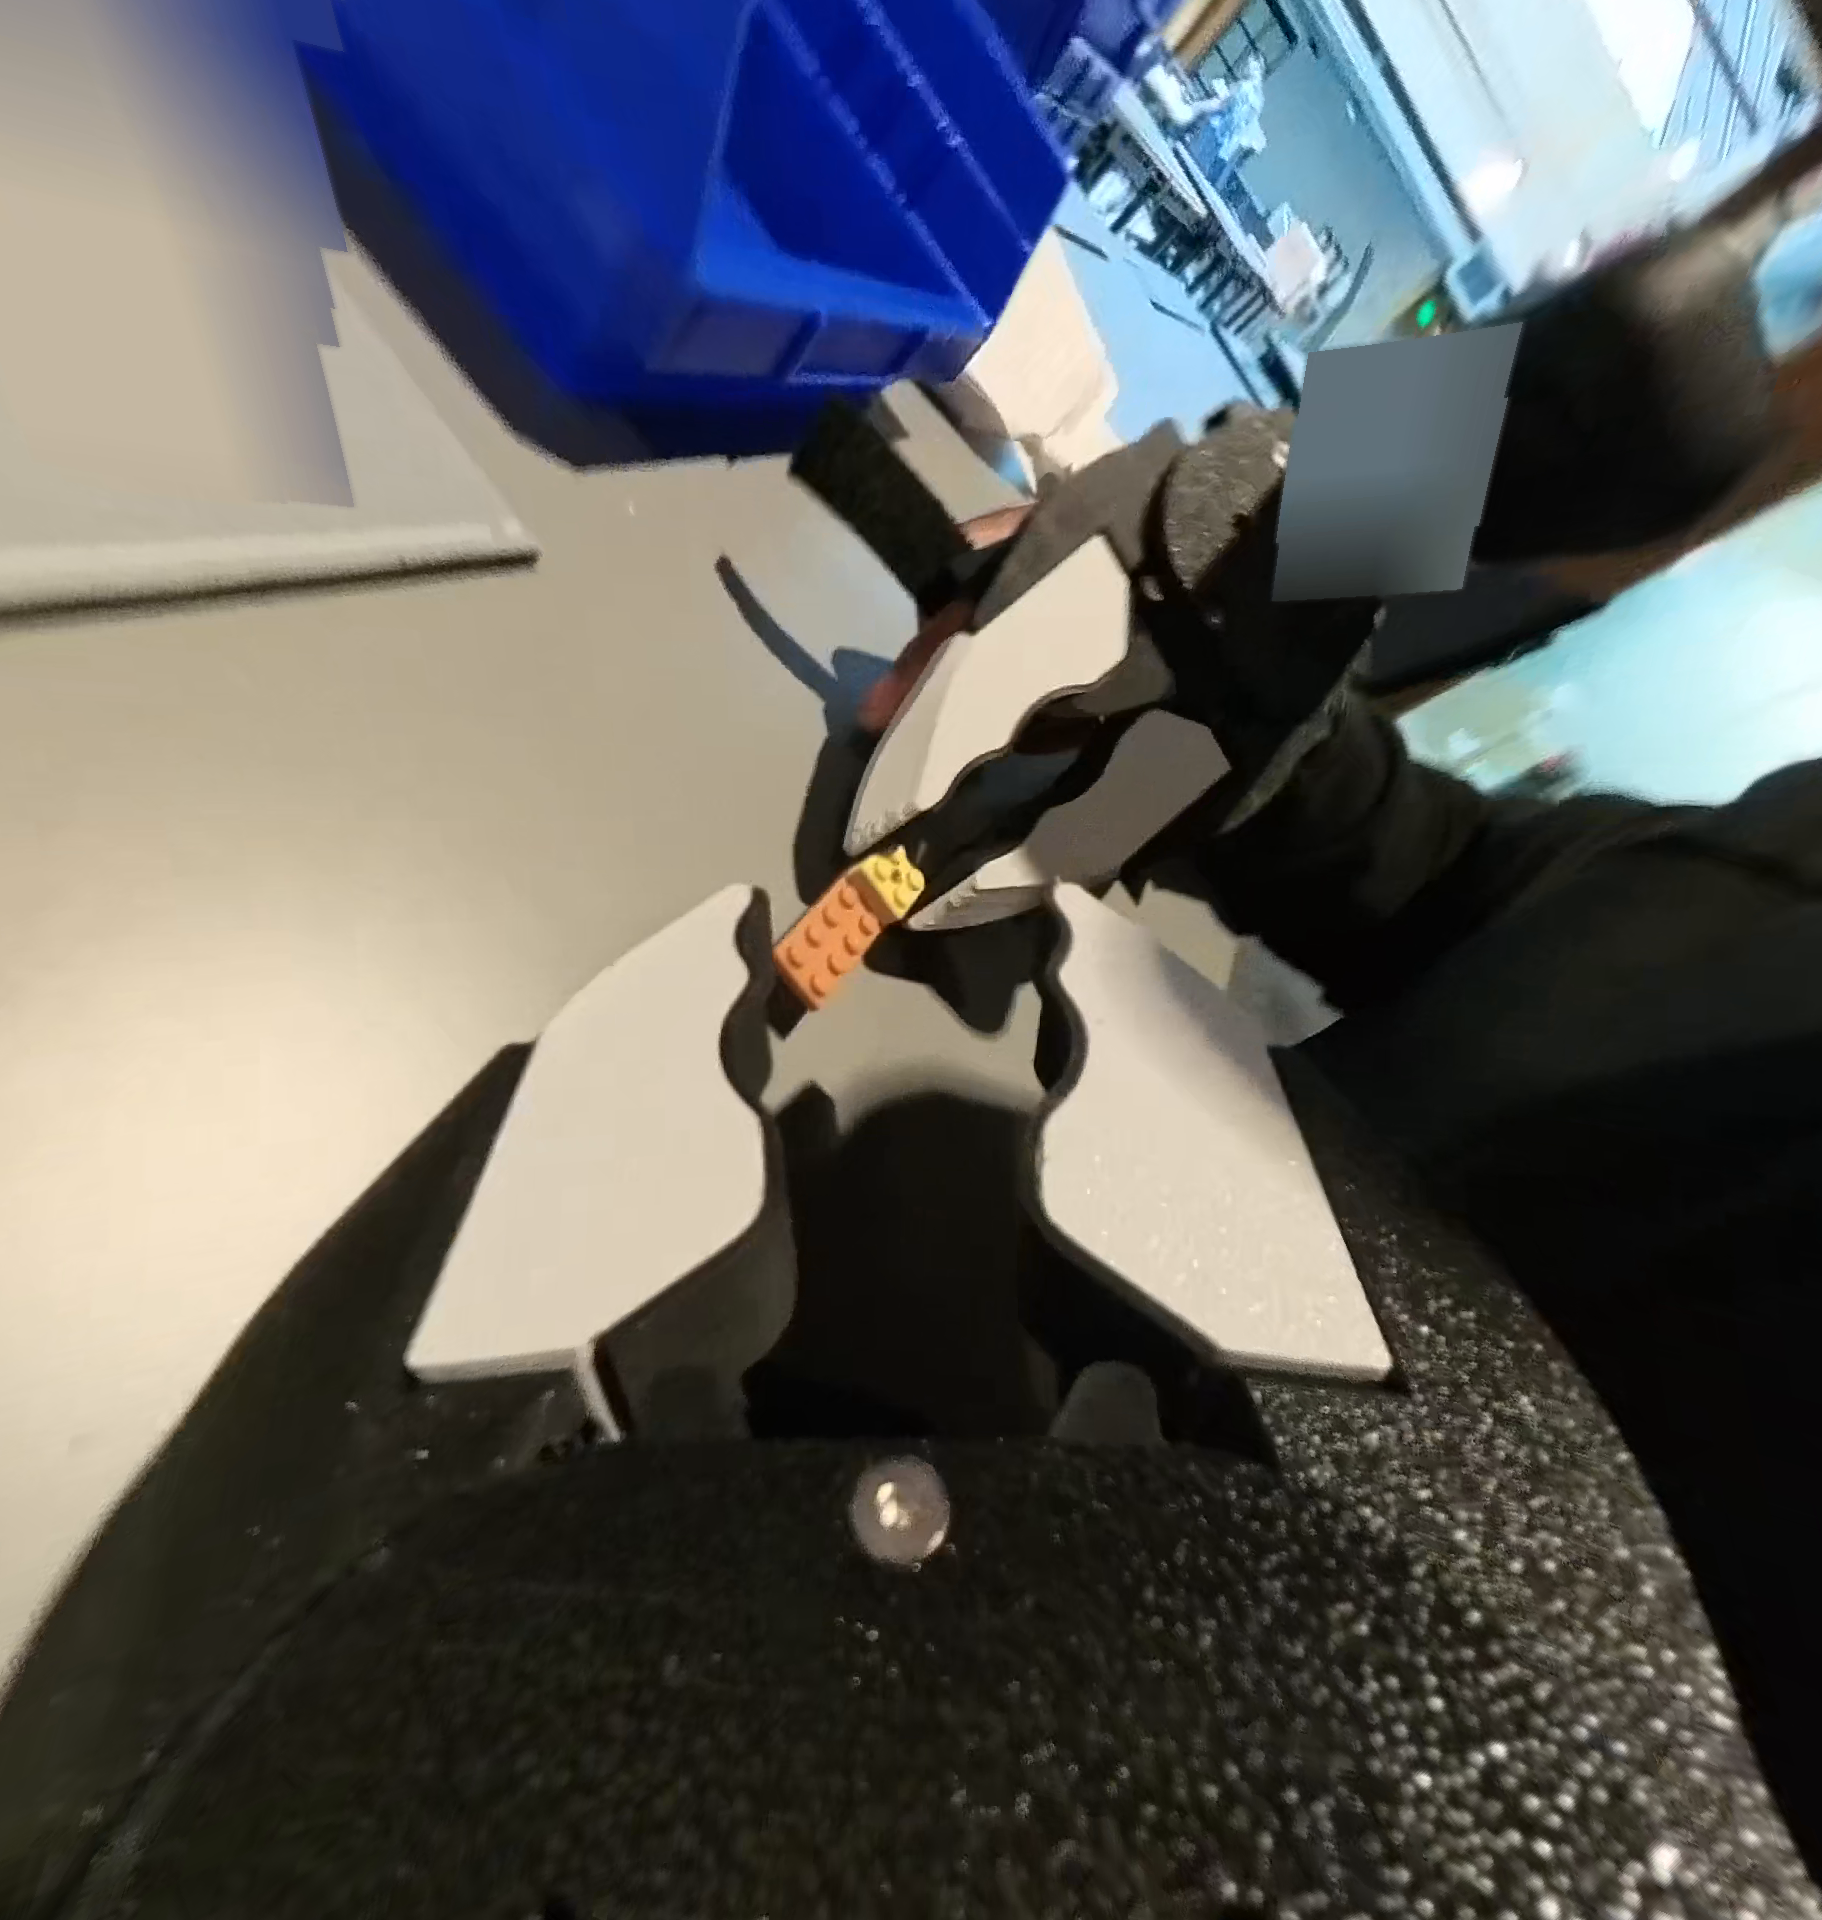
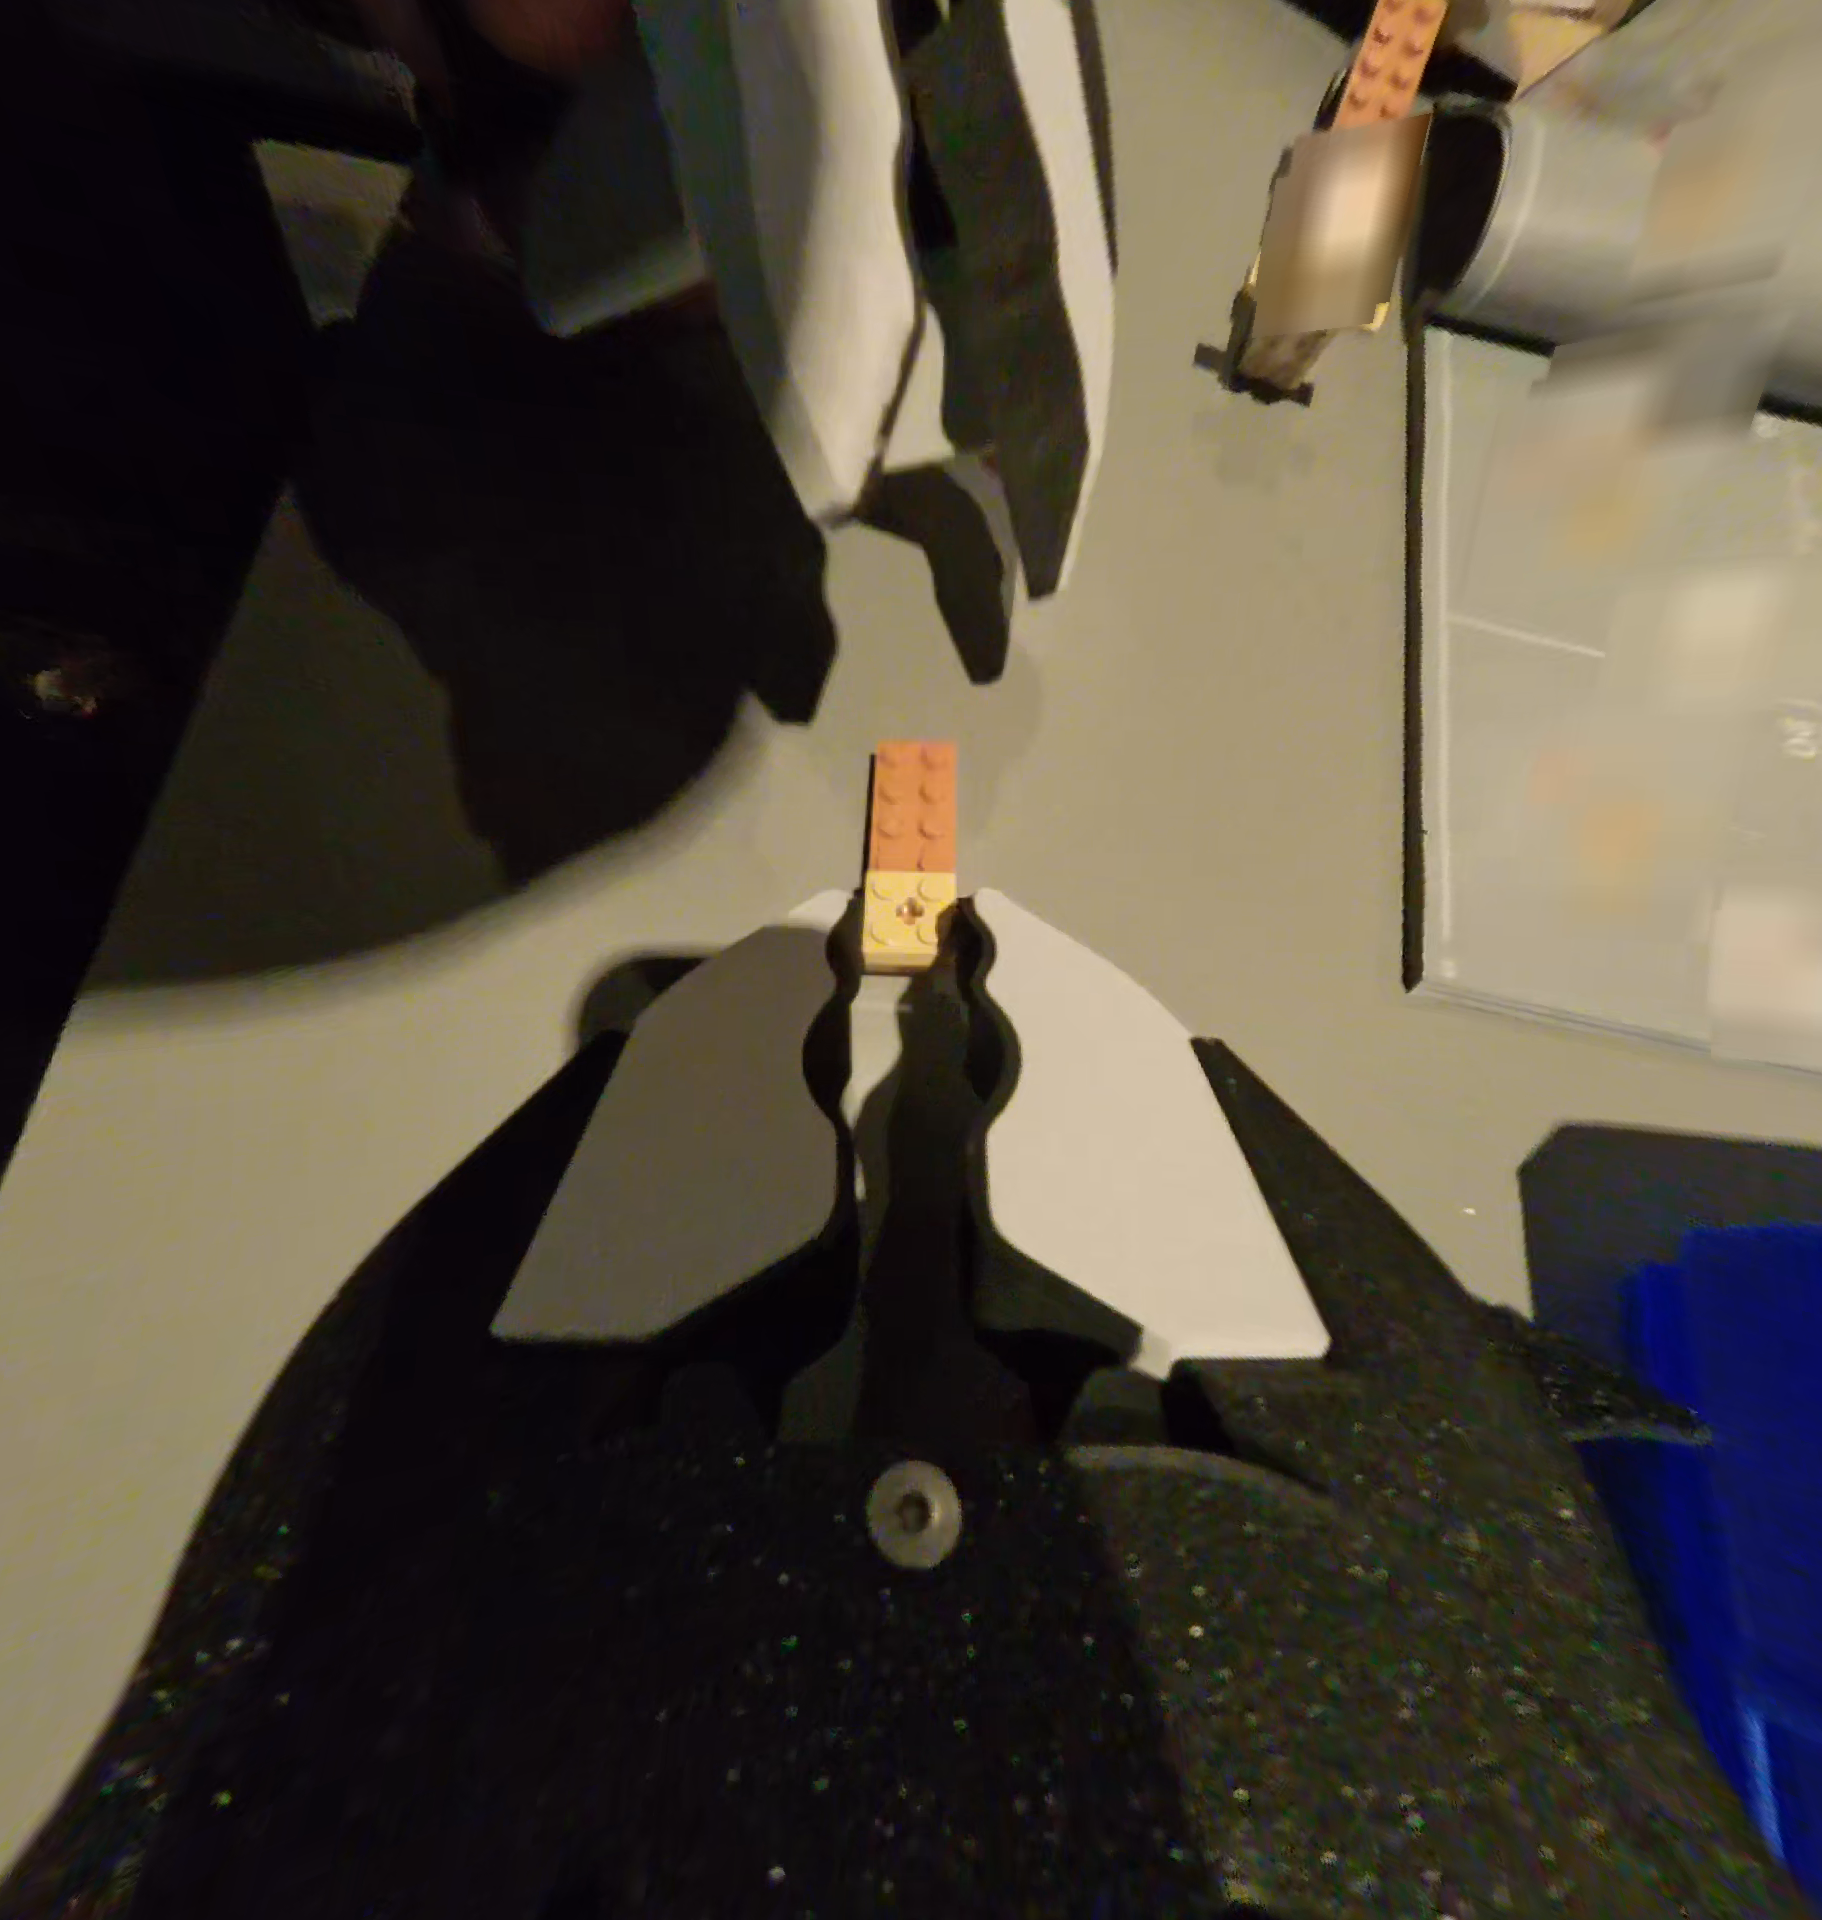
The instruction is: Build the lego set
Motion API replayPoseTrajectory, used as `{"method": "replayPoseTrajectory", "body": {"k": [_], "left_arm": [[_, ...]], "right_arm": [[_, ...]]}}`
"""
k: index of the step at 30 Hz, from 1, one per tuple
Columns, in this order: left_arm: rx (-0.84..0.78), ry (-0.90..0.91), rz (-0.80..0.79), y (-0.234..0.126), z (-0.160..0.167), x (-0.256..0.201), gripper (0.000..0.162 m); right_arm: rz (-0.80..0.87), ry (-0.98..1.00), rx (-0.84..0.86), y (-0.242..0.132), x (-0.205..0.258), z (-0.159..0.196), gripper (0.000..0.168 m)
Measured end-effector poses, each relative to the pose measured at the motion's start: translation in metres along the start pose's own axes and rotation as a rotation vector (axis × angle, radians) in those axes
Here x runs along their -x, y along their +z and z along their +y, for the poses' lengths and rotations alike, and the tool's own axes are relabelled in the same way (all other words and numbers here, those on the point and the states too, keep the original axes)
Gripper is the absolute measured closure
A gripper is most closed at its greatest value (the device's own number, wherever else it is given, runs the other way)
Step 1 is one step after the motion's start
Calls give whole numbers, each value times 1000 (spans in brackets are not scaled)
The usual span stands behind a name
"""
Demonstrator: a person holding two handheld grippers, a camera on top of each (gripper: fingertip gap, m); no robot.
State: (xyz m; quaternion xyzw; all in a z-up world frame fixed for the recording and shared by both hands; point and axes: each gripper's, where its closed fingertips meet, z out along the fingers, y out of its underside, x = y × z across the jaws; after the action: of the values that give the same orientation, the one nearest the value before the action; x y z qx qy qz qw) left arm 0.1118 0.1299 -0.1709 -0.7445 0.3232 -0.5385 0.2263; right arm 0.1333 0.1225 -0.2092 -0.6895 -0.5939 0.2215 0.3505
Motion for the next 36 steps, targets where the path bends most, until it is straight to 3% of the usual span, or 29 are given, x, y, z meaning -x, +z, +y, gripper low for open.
{"method": "replayPoseTrajectory", "body": {"k": [4,7,10,13,17,22,33,36], "left_arm": [[-25,148,-14,-15,-3,0,115],[-52,175,8,-25,-5,0,117],[-79,142,53,-29,-9,-1,118],[-64,120,88,-28,-9,-1,119],[-42,141,96,-24,-8,-2,120],[-85,161,68,-29,-9,-3,120],[-109,78,120,-34,-13,0,124],[-107,79,130,-34,-12,-2,125]], "right_arm": [[26,-28,-18,-10,-1,-3,138],[92,-48,-80,-51,-21,-18,133],[306,-118,-75,-120,-89,-30,135],[320,-128,88,-148,-170,-13,136],[88,-156,313,-119,-246,33,140],[-80,-196,563,-77,-287,87,138],[-122,-128,598,-57,-310,112,138],[-172,-37,600,-56,-309,115,148]]}}
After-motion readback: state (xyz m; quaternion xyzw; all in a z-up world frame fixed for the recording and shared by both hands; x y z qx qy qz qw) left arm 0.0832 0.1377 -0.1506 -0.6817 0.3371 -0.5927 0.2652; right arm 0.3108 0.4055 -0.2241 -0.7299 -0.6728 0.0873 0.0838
